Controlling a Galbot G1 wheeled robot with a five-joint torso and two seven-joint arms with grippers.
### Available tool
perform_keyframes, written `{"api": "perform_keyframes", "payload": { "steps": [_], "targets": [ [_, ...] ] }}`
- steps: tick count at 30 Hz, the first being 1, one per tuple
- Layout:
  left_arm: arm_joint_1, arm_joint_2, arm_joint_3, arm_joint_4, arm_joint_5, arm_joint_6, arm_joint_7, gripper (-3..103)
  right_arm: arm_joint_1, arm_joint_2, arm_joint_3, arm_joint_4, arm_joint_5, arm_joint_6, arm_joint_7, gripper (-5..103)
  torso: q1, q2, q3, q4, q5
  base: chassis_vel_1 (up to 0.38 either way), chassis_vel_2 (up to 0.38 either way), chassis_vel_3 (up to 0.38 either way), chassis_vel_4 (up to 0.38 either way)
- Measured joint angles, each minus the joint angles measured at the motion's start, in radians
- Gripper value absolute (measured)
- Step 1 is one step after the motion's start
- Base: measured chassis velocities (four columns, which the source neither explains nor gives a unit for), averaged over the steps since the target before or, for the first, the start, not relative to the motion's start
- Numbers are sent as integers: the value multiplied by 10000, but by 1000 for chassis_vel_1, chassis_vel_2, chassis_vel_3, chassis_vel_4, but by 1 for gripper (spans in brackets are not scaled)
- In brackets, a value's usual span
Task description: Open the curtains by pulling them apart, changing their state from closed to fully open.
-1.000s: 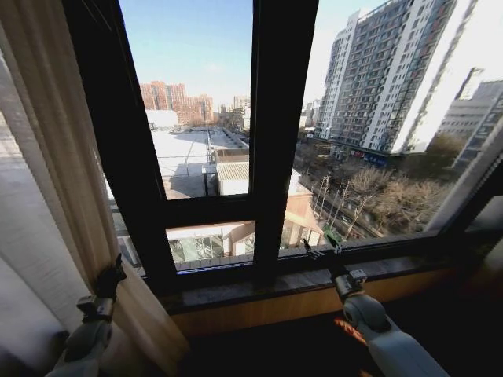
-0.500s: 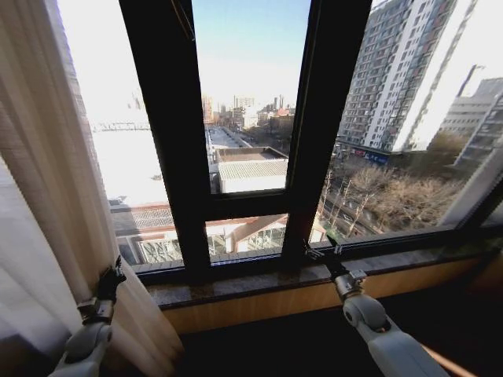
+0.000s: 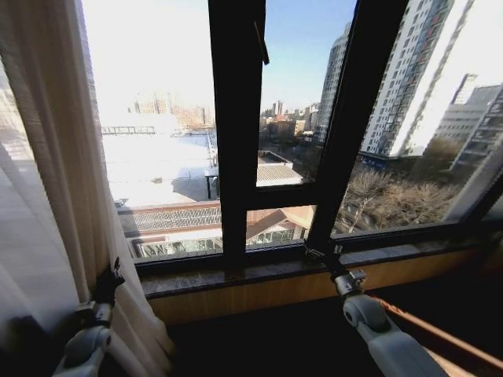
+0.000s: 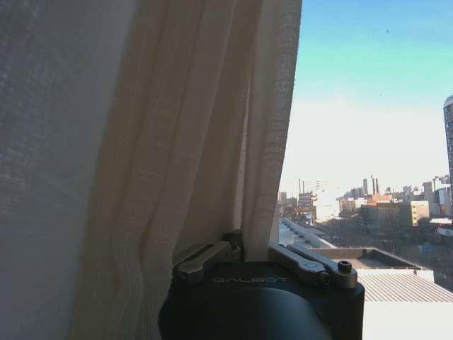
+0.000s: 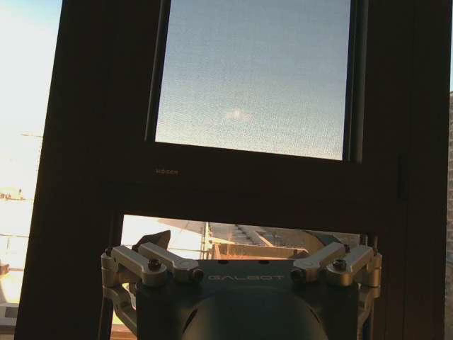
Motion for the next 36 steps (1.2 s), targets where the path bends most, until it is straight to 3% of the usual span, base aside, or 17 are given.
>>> {"api": "perform_keyframes", "payload": {
  "steps": [23,36],
  "targets": [
    [230,-30,23,-377,219,79,-130,0,0,0,0,0,0,0,0,100,-1,0,0,-2,1,-10,6,3,-1],
    [212,-101,51,-352,233,70,-131,0,0,-1,1,-1,0,0,1,100,7,-3,3,-6,7,-158,19,158,-17]
  ]
}}
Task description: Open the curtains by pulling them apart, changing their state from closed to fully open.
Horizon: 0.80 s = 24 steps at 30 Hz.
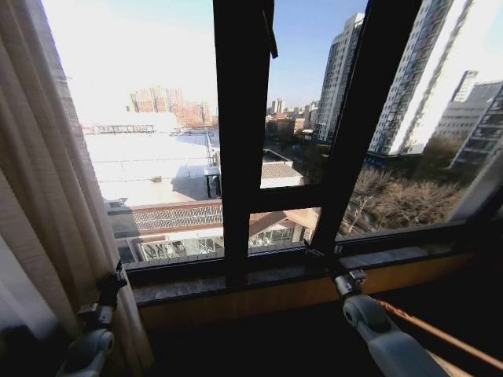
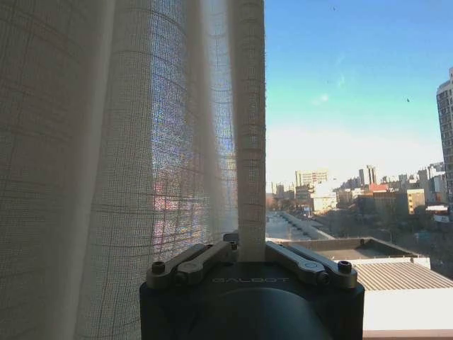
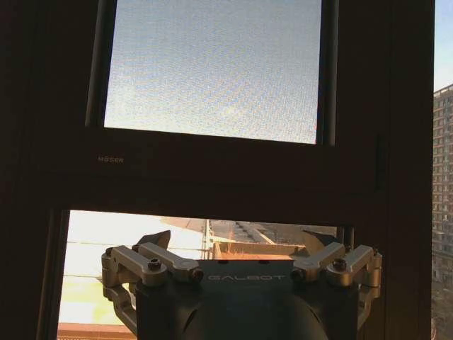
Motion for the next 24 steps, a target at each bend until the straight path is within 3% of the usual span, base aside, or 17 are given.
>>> {"api": "perform_keyframes", "payload": {
  "steps": [7,24],
  "targets": [
    [-27,17,2,103,-11,-51,2,0,0,1,0,0,0,0,0,100,-2,0,-1,2,-5,-64,12,68,-16],
    [-9,74,-48,308,-52,-263,7,0,0,0,0,0,0,0,0,100,-6,3,-3,1,-5,80,62,-72,-68]
  ]
}}
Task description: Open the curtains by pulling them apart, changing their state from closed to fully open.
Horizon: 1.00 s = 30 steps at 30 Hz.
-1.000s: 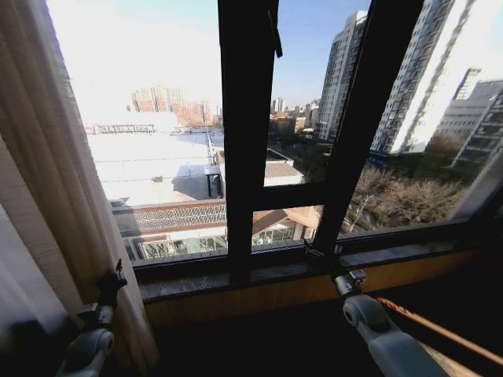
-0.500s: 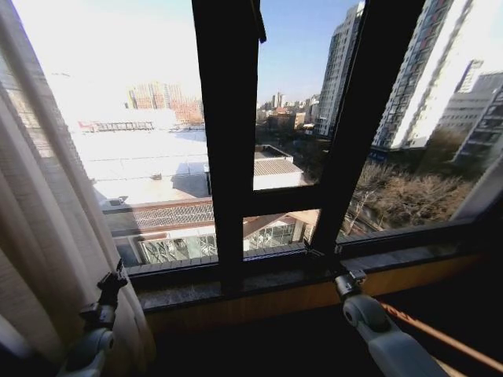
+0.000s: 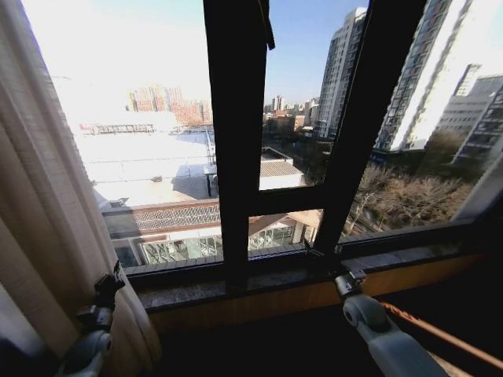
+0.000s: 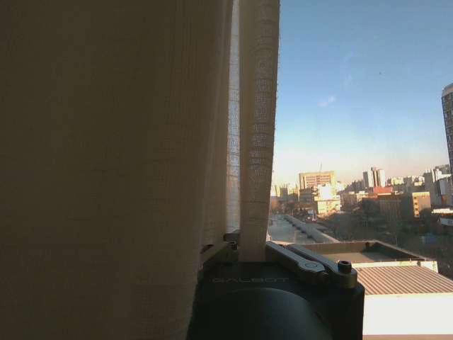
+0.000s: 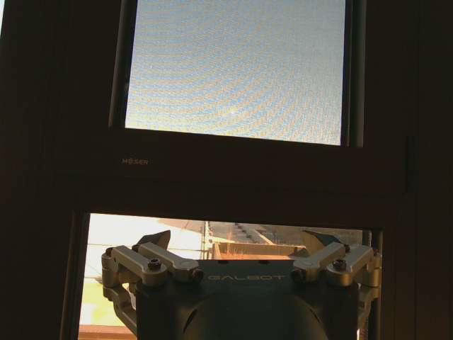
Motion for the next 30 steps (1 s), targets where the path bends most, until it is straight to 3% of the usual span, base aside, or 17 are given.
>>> {"api": "perform_keyframes", "payload": {
  "steps": [15,30],
  "targets": [
    [-1,-39,-27,120,-2,-144,-9,0,0,1,0,0,0,0,-1,100,2,0,0,4,-2,260,207,-267,-207],
    [263,-157,-102,-99,52,-141,-77,0,0,1,0,2,0,0,-1,100,-10,6,-3,5,-2,214,8,-201,5]
  ]
}}
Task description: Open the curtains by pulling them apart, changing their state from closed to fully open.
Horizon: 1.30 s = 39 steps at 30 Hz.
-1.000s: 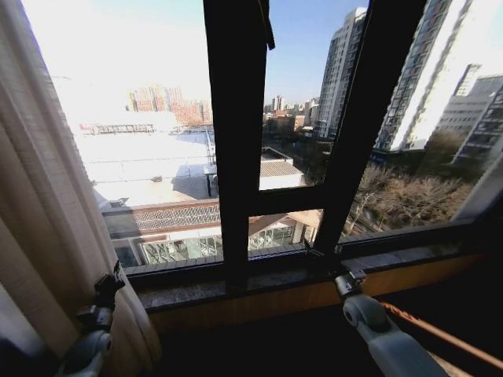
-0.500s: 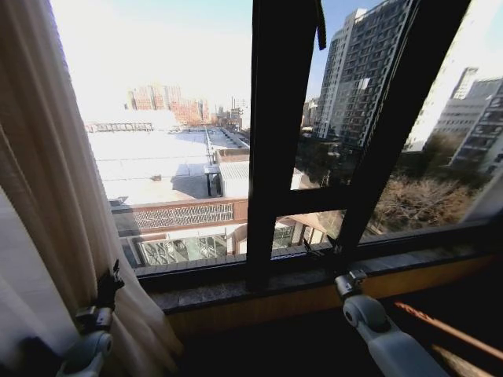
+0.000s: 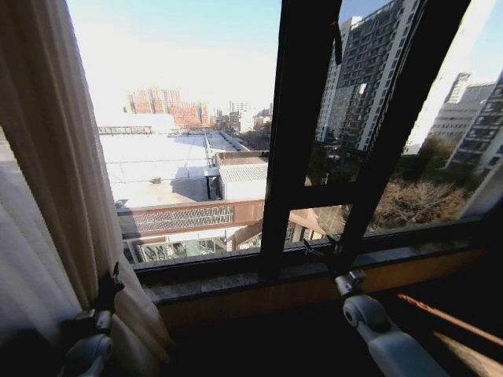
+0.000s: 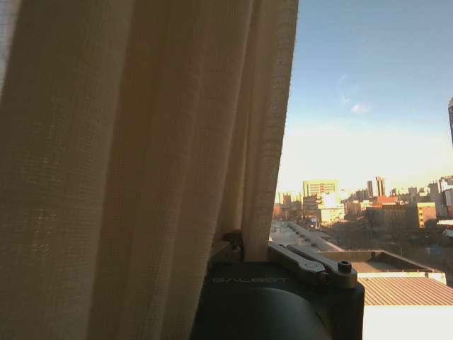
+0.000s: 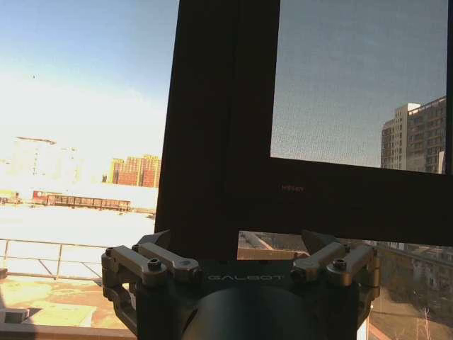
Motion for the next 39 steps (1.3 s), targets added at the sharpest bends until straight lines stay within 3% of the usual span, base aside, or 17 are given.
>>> {"api": "perform_keyframes", "payload": {
  "steps": [22,39],
  "targets": [
    [291,-257,-82,-201,133,-47,-37,0,0,-1,0,-1,0,0,1,100,6,-6,3,-5,2,5,14,-5,-26],
    [349,-275,-156,-195,102,-134,-72,0,0,-1,0,-1,0,0,0,100,8,-6,3,-2,2,249,241,-242,-246]
  ]
}}
